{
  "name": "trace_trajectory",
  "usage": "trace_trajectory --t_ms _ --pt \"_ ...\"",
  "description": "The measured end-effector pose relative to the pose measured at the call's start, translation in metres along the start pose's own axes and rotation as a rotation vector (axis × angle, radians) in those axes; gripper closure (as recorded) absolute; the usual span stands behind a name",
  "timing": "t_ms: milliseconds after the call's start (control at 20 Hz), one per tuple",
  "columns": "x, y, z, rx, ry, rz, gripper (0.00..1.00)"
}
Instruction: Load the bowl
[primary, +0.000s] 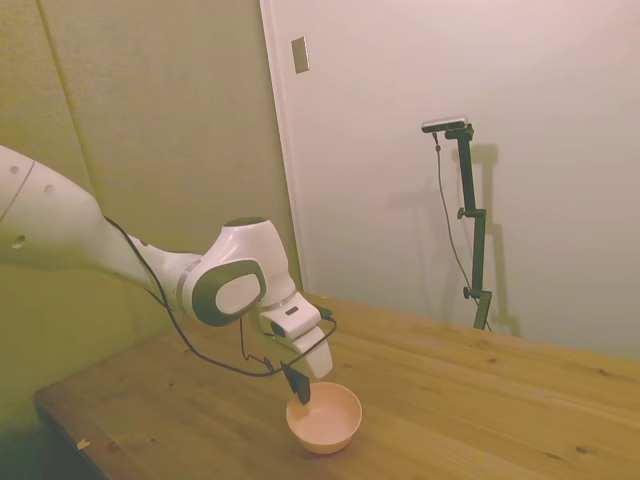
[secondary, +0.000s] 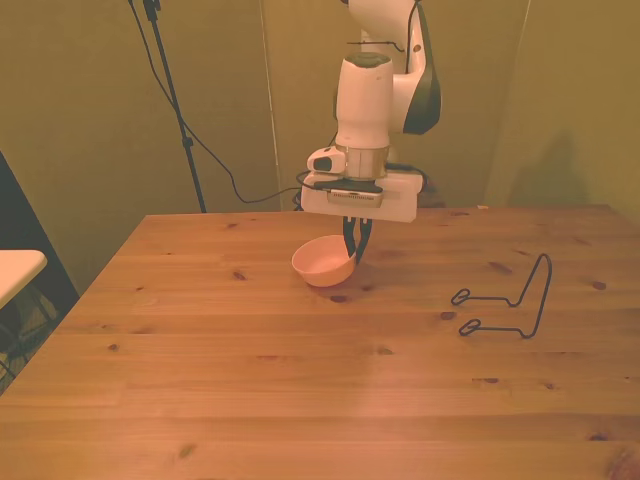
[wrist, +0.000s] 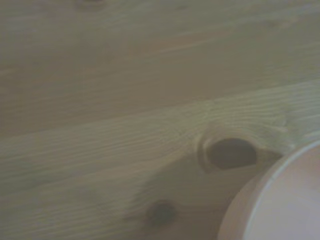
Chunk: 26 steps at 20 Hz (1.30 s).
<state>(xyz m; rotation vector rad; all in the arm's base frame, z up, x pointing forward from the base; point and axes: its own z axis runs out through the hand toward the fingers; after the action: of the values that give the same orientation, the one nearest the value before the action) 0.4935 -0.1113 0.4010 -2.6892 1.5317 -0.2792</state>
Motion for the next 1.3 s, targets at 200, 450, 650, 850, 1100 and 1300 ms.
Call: trace_trajectory --t_ms 200,450,650,850,1100,1300 --pt "0.005 -0.008 -0.046 0.084 -0.020 -0.010 1.00" --pt "-0.014 -0.053 -0.104 0.196 -0.033 -0.047 1.00" --pt "-0.041 -0.091 -0.136 0.289 -0.076 -0.079 1.00" --pt "-0.043 -0.106 -0.142 0.324 -0.113 -0.084 1.00" --pt "-0.053 -0.119 -0.131 0.415 -0.226 -0.076 1.00" --pt "-0.043 -0.140 -0.114 0.510 -0.324 -0.102 1.00"
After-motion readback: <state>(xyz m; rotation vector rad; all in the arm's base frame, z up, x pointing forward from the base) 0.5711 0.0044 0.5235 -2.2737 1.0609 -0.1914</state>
